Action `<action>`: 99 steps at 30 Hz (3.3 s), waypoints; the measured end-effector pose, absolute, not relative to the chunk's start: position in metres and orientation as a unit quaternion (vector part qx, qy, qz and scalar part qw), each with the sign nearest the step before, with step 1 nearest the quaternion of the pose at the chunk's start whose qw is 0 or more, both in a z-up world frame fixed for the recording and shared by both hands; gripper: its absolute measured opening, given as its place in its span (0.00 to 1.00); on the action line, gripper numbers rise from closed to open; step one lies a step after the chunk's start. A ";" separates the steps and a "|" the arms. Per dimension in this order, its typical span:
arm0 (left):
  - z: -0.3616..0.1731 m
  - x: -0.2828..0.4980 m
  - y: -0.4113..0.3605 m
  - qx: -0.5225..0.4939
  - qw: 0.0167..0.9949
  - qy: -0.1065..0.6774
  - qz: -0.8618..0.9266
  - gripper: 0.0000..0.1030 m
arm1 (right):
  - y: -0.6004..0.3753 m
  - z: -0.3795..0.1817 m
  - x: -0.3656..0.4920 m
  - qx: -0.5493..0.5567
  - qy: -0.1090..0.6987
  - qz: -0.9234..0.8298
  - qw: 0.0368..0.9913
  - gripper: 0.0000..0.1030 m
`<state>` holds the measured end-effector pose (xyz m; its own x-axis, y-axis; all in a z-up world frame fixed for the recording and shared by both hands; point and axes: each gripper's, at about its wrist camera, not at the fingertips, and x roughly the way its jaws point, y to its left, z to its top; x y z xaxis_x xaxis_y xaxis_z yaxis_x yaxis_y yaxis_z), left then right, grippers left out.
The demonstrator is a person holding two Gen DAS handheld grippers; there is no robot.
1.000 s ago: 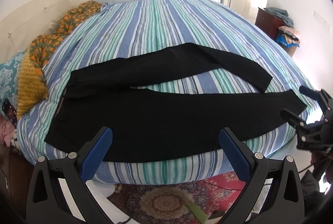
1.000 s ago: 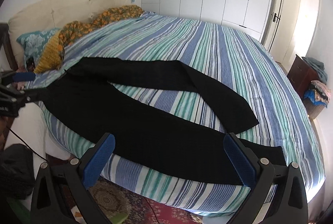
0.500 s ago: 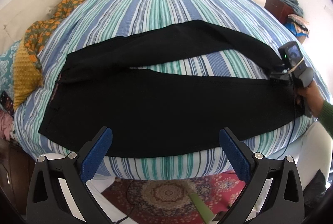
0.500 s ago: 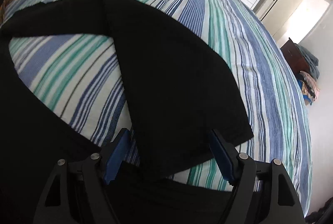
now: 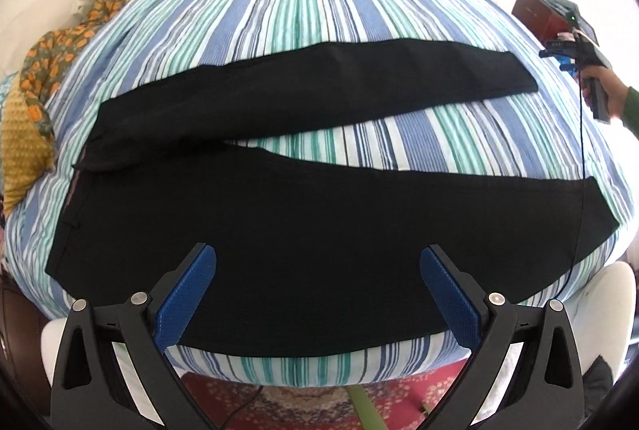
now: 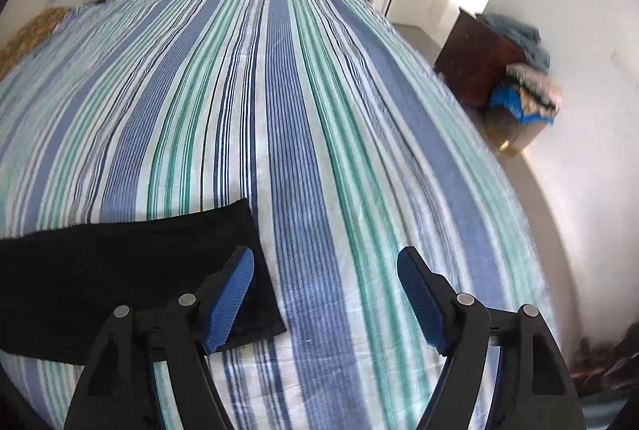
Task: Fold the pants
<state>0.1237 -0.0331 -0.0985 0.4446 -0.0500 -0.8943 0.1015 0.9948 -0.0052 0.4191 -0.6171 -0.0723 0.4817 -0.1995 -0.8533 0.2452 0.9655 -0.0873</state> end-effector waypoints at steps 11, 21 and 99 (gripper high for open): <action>-0.129 0.130 -0.023 0.011 0.823 0.567 -0.019 0.99 | -0.641 -0.176 0.398 0.302 0.504 -0.077 0.806 0.25; -0.134 0.202 0.042 0.023 0.851 0.522 0.060 0.99 | -0.626 -0.154 0.373 0.149 0.521 -0.156 0.826 0.61; -0.223 0.247 0.207 -0.071 0.855 0.450 0.248 1.00 | -0.633 -0.137 0.462 0.122 0.491 -0.084 0.858 0.83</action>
<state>0.2475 0.2068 -0.2227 0.4719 0.3611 -0.8043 -0.4882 0.8667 0.1027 0.4616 -0.6328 -0.1371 0.5028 -0.0242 -0.8641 0.2647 0.9559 0.1272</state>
